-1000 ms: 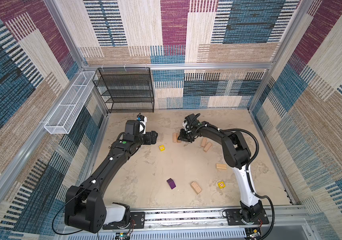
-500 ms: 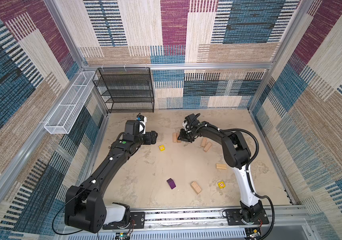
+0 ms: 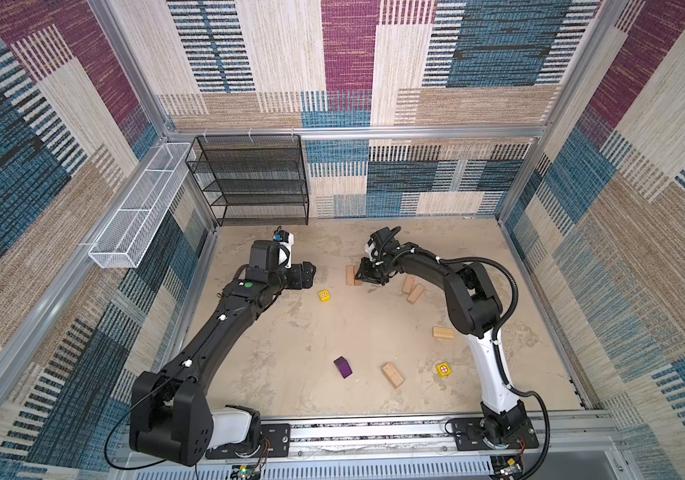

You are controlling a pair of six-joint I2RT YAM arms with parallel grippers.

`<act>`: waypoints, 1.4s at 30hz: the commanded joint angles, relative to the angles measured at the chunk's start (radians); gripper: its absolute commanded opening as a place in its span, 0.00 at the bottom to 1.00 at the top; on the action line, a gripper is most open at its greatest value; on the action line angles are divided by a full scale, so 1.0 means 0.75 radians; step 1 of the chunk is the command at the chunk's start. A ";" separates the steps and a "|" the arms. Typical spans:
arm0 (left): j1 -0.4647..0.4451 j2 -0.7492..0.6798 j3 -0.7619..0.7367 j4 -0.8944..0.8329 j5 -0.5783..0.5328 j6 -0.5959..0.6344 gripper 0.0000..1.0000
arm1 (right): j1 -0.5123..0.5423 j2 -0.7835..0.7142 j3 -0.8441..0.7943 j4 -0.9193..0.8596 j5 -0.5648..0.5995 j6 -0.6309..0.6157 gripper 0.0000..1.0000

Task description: Build the wood block tower

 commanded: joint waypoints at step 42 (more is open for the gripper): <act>0.005 0.012 -0.003 0.021 0.020 -0.018 0.86 | -0.008 0.011 0.006 0.008 -0.024 -0.058 0.29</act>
